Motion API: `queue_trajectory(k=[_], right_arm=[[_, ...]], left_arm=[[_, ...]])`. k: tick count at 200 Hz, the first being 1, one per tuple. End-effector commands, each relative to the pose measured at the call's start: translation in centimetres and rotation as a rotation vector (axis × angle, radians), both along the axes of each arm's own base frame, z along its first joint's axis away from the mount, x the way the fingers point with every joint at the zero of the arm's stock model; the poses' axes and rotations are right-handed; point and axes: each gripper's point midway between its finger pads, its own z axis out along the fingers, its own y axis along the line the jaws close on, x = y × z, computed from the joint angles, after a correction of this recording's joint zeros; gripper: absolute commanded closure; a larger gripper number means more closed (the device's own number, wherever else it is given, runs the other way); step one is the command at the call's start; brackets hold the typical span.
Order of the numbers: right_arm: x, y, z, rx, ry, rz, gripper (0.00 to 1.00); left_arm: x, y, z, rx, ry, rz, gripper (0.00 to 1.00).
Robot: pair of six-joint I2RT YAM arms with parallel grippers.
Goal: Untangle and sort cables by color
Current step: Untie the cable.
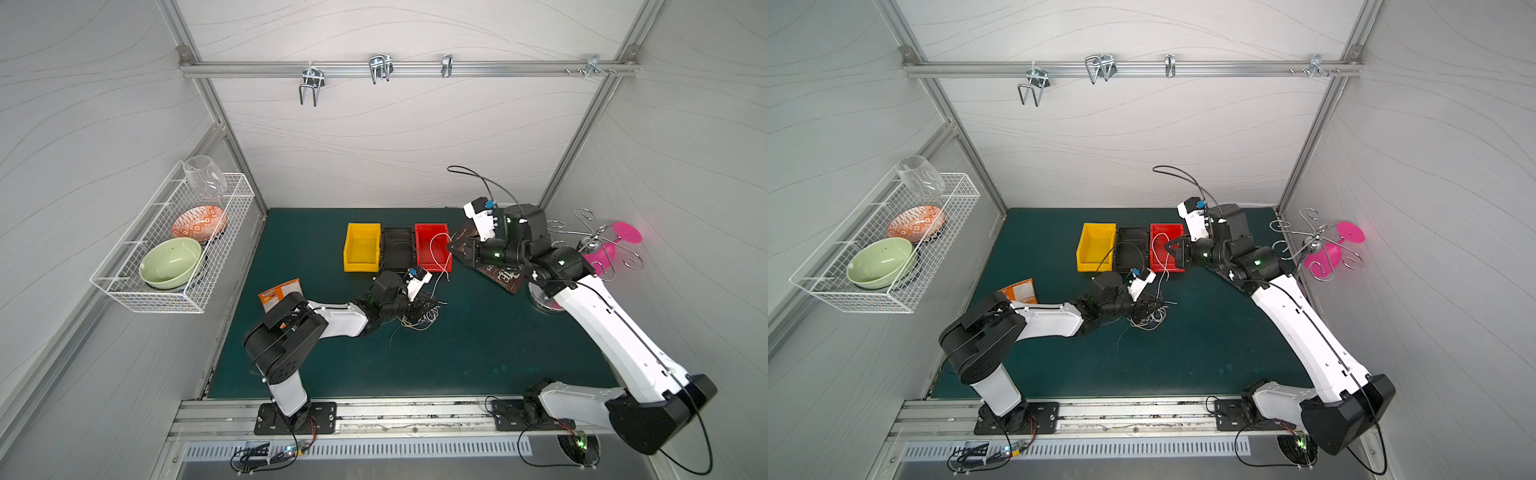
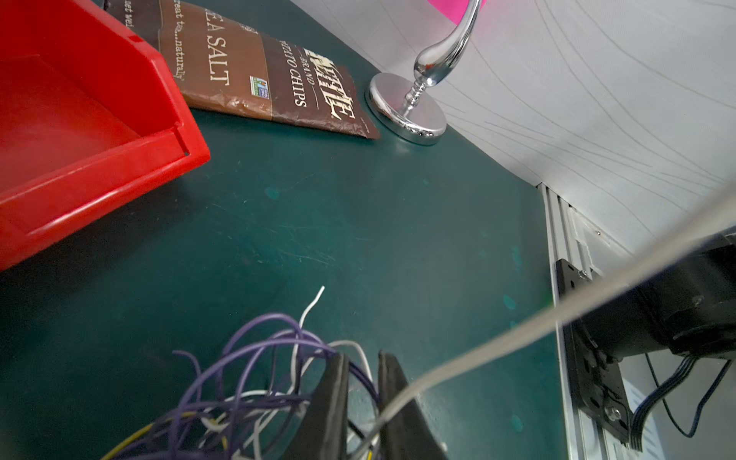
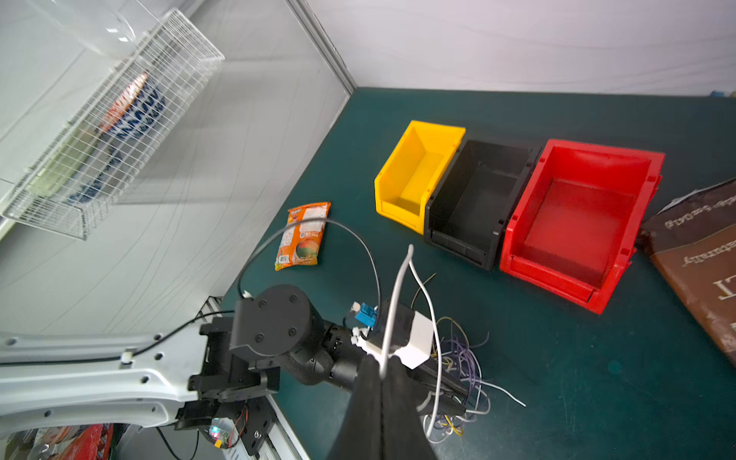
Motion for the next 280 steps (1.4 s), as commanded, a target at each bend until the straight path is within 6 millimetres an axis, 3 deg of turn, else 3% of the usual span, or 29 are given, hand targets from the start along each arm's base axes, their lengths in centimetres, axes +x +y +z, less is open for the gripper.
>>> queue_trajectory(k=[1,56,105,158,197,226,261,280], right_arm=[[-0.7,-1.0,3.9,0.047,-0.074,0.001,1.00],[-0.3,-3.3,8.4,0.082,-0.156,-0.032,1.00],[-0.7,-4.8,11.3,0.107,-0.211,-0.051,1.00],[-1.8,-5.0,13.6,0.155,-0.242,-0.017,1.00],[-2.7,-5.7,16.1,0.190,-0.295,-0.016,1.00],[-2.6,-5.3,15.2,0.199,-0.261,0.001,1.00],[-2.4,-4.7,13.0,0.202,-0.197,0.033,1.00],[-2.4,-4.7,12.8,0.202,-0.192,0.035,1.00]], left_arm=[[0.2,0.3,-1.0,0.019,-0.016,0.020,0.82],[0.3,1.3,-1.6,0.053,-0.034,0.059,0.86],[0.3,1.4,-0.7,0.042,-0.055,0.062,0.87],[0.5,1.3,0.1,0.037,-0.074,0.059,0.84],[0.5,1.3,0.1,0.040,-0.077,0.061,0.75],[0.6,1.2,1.3,0.023,-0.097,0.058,0.65],[0.4,1.8,5.0,-0.008,-0.171,0.067,0.45],[0.1,2.4,6.6,-0.009,-0.210,0.078,0.40]])
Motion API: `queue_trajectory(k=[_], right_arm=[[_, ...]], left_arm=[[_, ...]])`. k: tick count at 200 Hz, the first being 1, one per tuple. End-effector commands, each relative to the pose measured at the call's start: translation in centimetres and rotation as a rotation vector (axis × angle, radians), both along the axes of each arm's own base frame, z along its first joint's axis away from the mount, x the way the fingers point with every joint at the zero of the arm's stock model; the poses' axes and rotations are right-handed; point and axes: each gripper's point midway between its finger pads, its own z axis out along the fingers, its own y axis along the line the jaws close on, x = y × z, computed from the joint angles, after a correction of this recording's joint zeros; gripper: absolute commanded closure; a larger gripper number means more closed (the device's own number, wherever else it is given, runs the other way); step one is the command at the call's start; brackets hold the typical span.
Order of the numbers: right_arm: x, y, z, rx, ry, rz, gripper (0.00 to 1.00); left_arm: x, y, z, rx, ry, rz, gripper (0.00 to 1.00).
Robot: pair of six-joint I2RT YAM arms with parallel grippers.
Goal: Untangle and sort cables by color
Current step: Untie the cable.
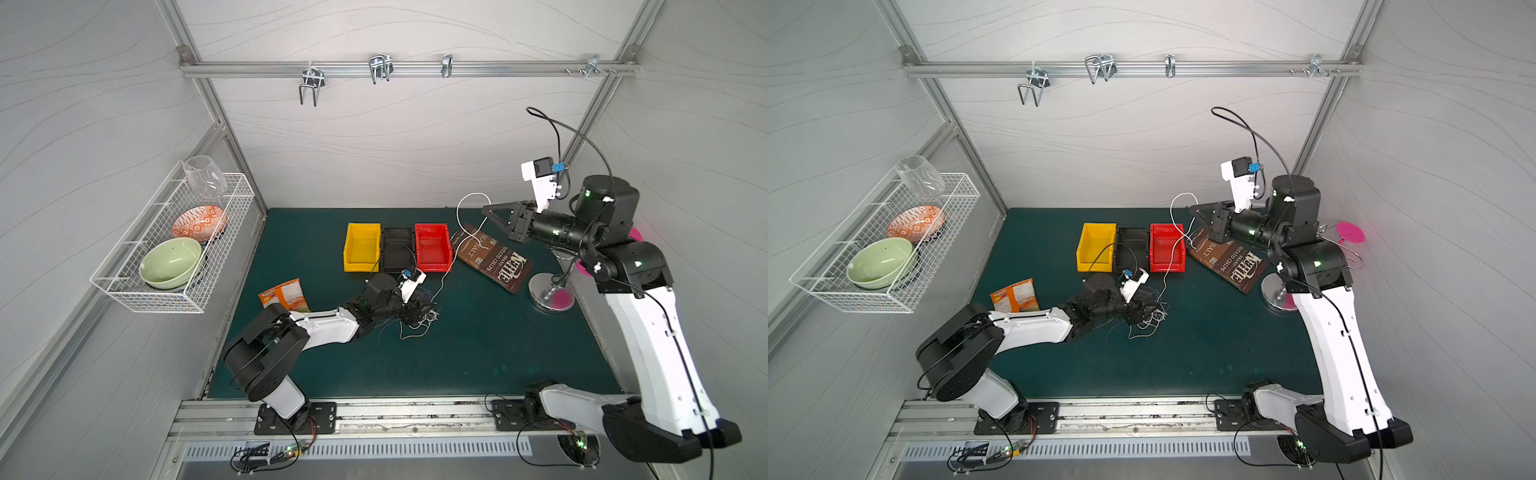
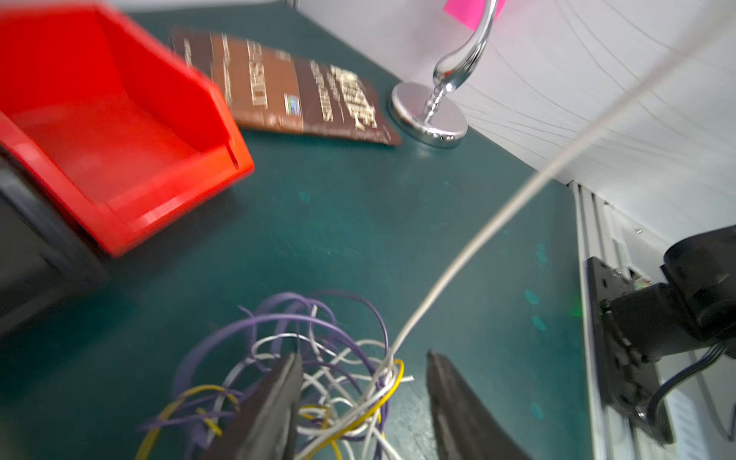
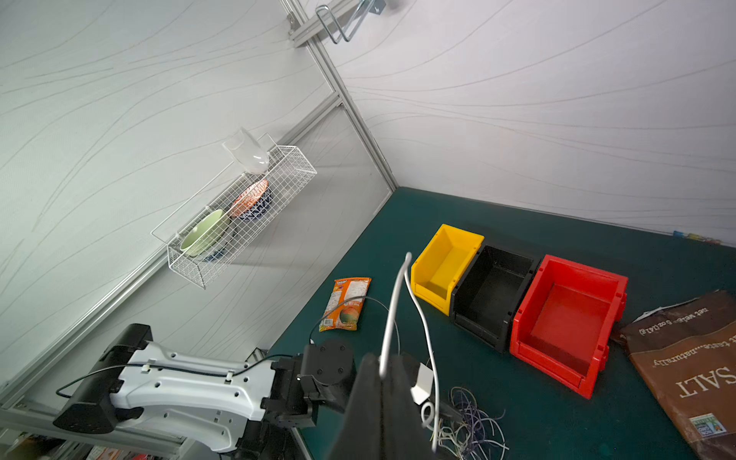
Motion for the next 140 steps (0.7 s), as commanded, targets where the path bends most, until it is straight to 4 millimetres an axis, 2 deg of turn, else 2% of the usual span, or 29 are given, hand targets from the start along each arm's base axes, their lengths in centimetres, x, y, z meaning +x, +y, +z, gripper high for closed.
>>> queue_trajectory(k=[1,34,80,140], right_arm=[[-0.5,0.1,0.7,0.024,-0.021,0.025,1.00],[-0.6,0.2,1.1,0.032,-0.029,0.033,1.00],[-0.8,0.2,1.7,0.042,-0.041,0.030,1.00],[-0.6,0.2,1.2,0.045,-0.028,0.028,1.00]], left_arm=[[0.2,0.3,3.3,-0.027,-0.093,0.008,0.40],[0.0,0.2,3.3,0.005,-0.095,-0.017,0.40],[-1.5,-2.4,3.0,-0.082,-0.037,-0.173,0.40],[-0.8,-4.5,4.2,-0.121,-0.031,-0.219,0.54]])
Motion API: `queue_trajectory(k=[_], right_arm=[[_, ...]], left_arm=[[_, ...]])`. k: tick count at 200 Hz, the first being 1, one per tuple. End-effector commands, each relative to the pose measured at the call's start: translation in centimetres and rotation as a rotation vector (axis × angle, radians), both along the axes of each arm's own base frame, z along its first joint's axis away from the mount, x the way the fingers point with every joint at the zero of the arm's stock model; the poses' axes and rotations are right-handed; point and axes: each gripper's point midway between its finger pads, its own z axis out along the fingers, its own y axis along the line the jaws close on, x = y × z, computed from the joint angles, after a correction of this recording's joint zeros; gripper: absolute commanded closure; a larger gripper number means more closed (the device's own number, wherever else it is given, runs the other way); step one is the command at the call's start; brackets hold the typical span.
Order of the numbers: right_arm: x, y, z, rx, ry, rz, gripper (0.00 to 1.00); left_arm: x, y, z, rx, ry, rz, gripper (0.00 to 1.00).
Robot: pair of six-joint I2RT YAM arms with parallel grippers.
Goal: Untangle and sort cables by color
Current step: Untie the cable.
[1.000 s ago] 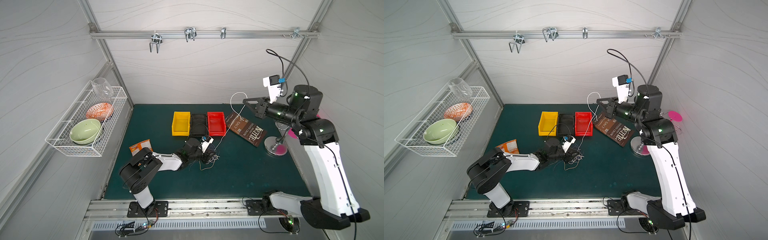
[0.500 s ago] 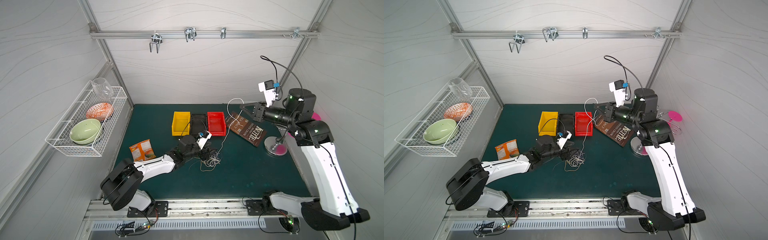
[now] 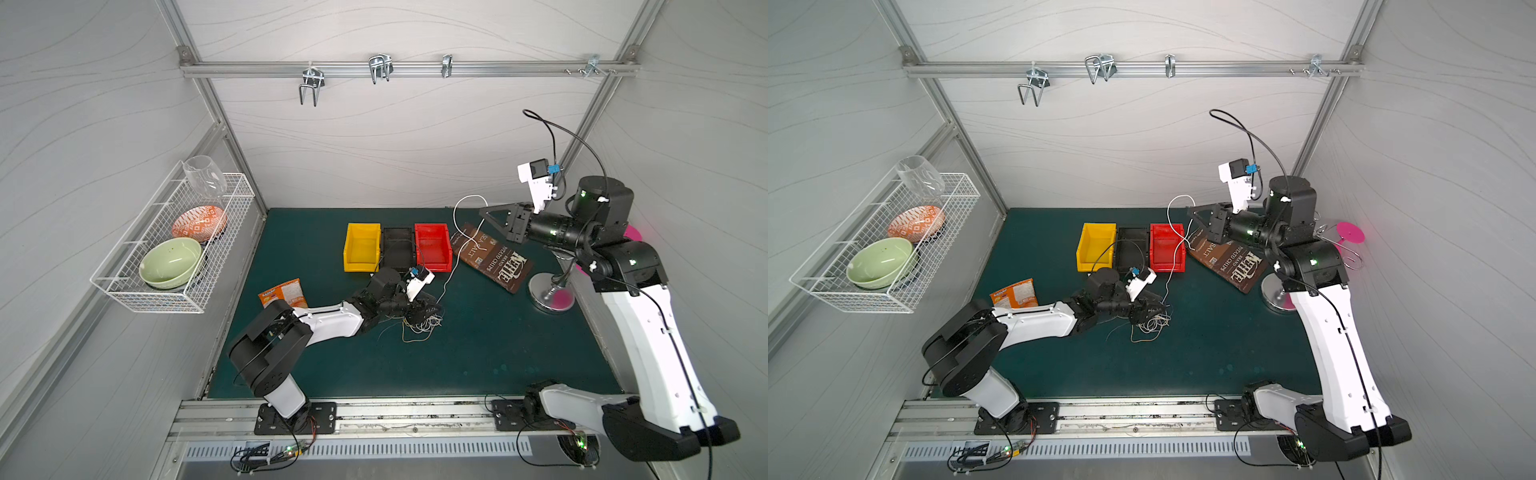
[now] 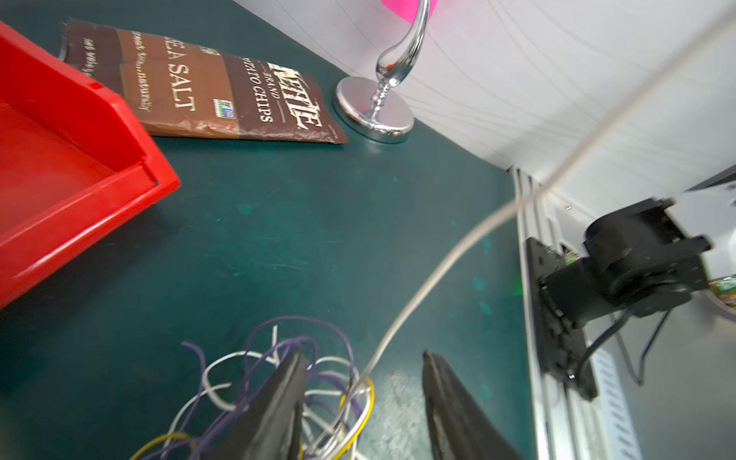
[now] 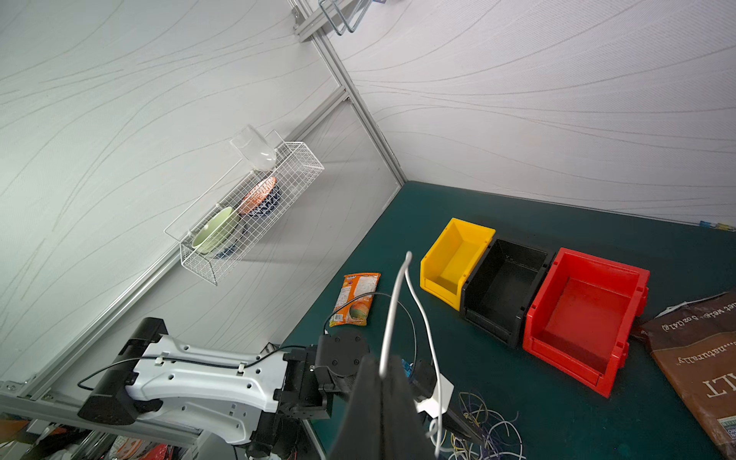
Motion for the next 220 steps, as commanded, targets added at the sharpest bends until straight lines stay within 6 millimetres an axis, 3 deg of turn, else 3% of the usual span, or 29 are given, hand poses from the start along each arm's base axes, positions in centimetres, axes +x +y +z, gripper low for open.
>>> queue_trajectory(k=[1,46,73,109,135,164,176,193,220], right_arm=[[-0.5,-0.2,1.2,0.022,-0.041,0.006,1.00],[-0.4,-0.2,0.9,0.022,-0.036,0.002,1.00],[-0.2,-0.4,0.5,0.018,-0.029,-0.012,1.00],[0.8,-2.5,-2.6,-0.006,0.045,-0.084,1.00],[2.3,-4.5,-7.8,-0.081,0.169,-0.149,0.82],[3.5,-6.6,-13.5,-0.254,0.286,-0.243,0.43],[3.5,-7.4,-14.3,-0.303,0.286,-0.281,0.32],[2.8,-7.7,-14.1,-0.315,0.250,-0.285,0.29],[0.1,-4.3,-14.1,-0.240,0.174,-0.110,0.29]], left_arm=[[0.6,-1.8,3.9,-0.097,-0.080,-0.043,0.54],[0.6,-2.7,3.7,-0.084,-0.081,-0.059,0.69],[1.1,-3.0,3.4,-0.072,-0.079,-0.055,1.00],[1.7,-0.9,6.6,-0.060,-0.186,0.046,1.00],[1.7,2.0,8.5,-0.010,-0.232,0.130,1.00],[2.4,4.7,9.4,0.030,-0.204,0.202,1.00],[2.8,5.4,9.5,0.034,-0.180,0.233,1.00],[3.2,6.0,9.8,0.037,-0.163,0.265,1.00],[3.9,6.1,10.5,0.041,-0.136,0.298,1.00]])
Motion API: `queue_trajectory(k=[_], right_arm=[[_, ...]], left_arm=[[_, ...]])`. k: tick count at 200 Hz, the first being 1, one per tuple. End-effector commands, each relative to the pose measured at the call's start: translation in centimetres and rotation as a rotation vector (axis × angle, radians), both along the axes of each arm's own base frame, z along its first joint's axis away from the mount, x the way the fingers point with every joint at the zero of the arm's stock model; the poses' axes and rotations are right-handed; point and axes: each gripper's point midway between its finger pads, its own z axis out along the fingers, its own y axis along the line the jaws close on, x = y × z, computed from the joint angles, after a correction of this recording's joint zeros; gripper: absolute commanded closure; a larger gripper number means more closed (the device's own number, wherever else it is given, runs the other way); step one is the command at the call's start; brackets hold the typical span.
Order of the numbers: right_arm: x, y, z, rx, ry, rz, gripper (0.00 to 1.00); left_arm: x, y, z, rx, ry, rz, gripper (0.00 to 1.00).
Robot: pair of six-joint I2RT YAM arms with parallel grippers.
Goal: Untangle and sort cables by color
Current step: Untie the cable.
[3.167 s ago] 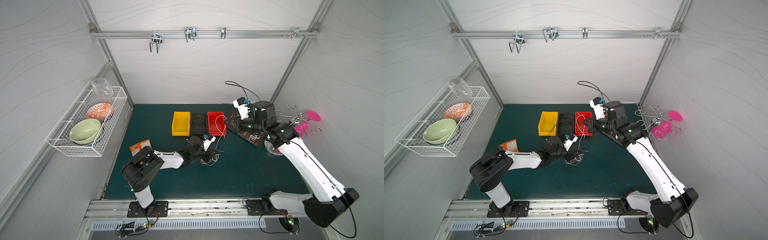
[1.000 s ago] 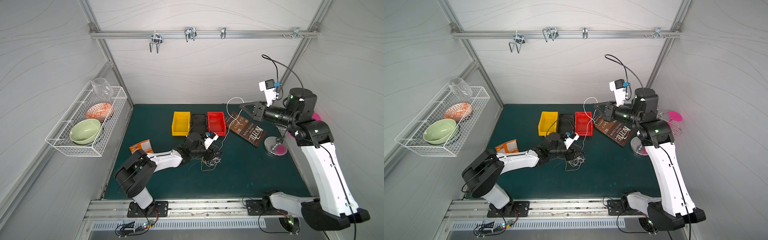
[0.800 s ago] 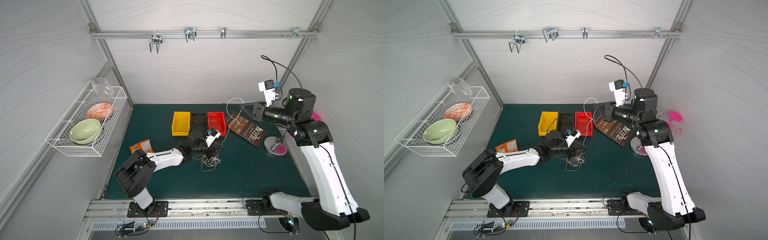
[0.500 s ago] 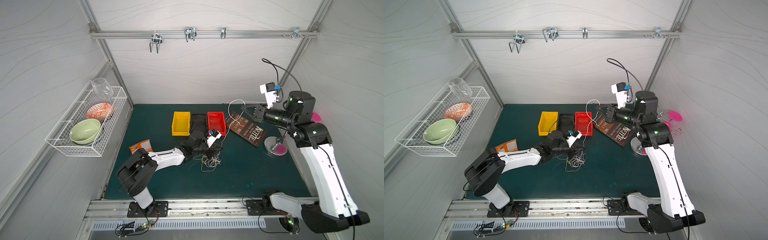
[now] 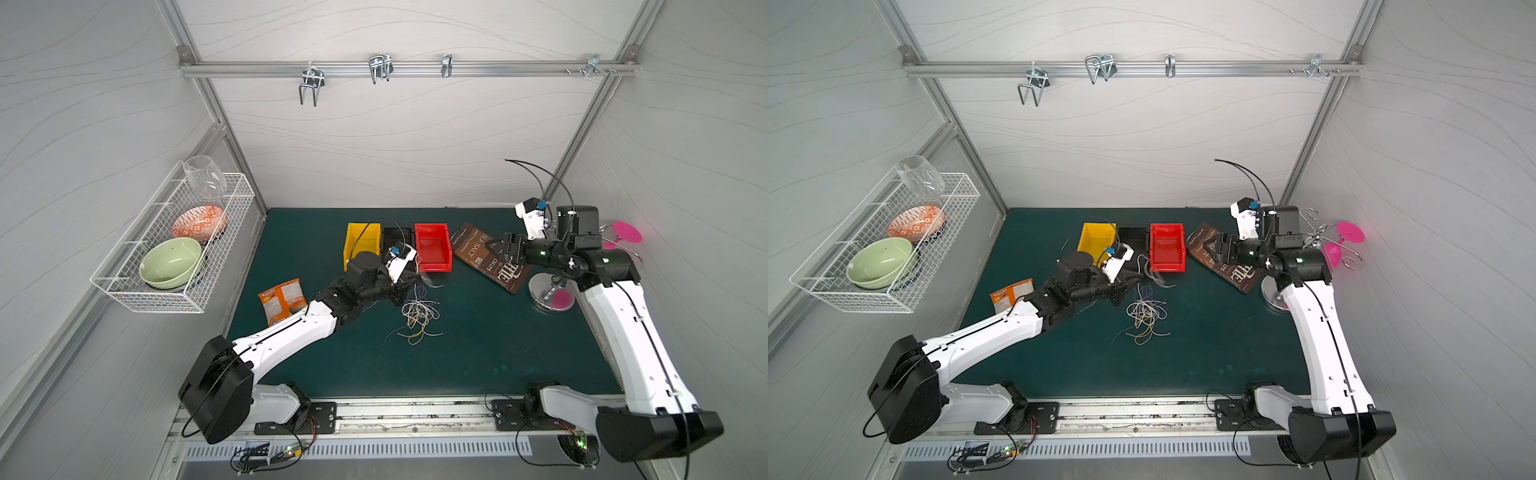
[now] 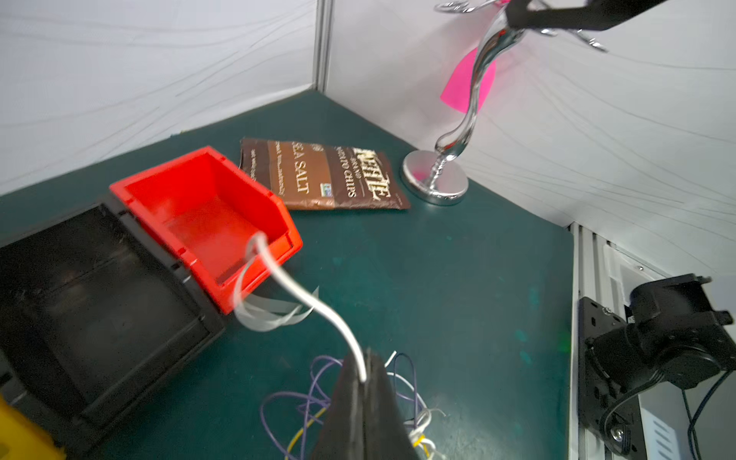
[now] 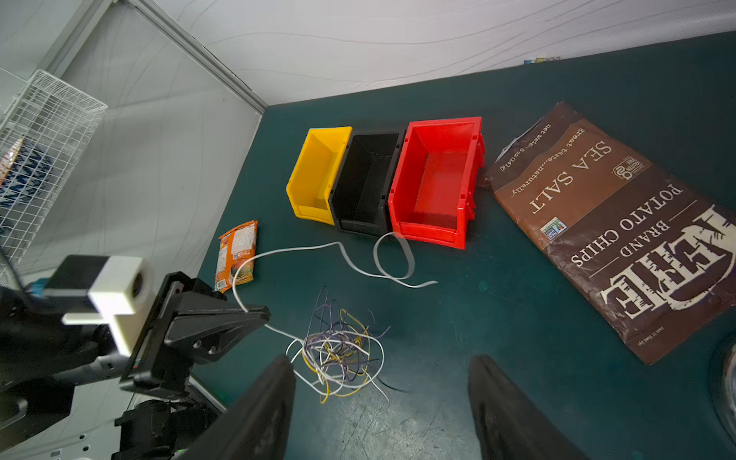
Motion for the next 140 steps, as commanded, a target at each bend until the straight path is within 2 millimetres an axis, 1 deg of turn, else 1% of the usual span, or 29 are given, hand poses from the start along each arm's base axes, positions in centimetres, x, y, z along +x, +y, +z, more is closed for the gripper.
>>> queue_trajectory(k=[1,13,20,35,50,60,69,81,104,120,140], right_arm=[[-3.0,2.4,0.6,0.035,-0.086,0.144,0.30],[-4.5,5.0,-0.7,0.069,-0.103,0.245,0.31],[-4.9,6.1,-1.7,0.083,-0.100,0.277,0.31],[-5.8,9.6,-3.7,0.101,-0.112,0.368,0.30],[-5.7,12.3,-5.9,0.072,-0.135,0.424,0.28],[-5.2,13.5,-7.2,0.064,-0.129,0.443,0.26],[-4.4,14.2,-8.3,0.072,-0.114,0.446,0.26],[-3.5,14.6,-9.4,0.070,-0.114,0.445,0.26],[-2.3,14.6,-10.7,0.107,-0.108,0.463,0.25],[-2.5,14.8,-11.4,0.150,-0.100,0.507,0.25],[-3.3,15.4,-12.2,0.187,-0.096,0.569,0.23]], left_arm=[[1.2,-0.1,2.6,-0.025,-0.007,0.048,1.00],[1.4,-0.1,3.0,-0.028,-0.001,0.057,1.00],[1.6,-0.2,3.2,-0.032,0.002,0.060,1.00],[1.7,-0.3,3.5,-0.040,0.004,0.063,1.00],[1.8,-0.2,3.4,-0.041,0.007,0.071,1.00],[1.9,0.0,3.3,-0.041,0.013,0.083,1.00],[1.8,0.1,3.4,-0.042,0.011,0.085,1.00],[1.8,0.4,3.6,-0.044,0.008,0.095,1.00],[1.6,0.6,4.2,-0.058,0.000,0.103,1.00],[1.5,0.6,4.6,-0.069,0.000,0.096,1.00],[1.4,0.5,5.0,-0.081,-0.002,0.090,1.00]])
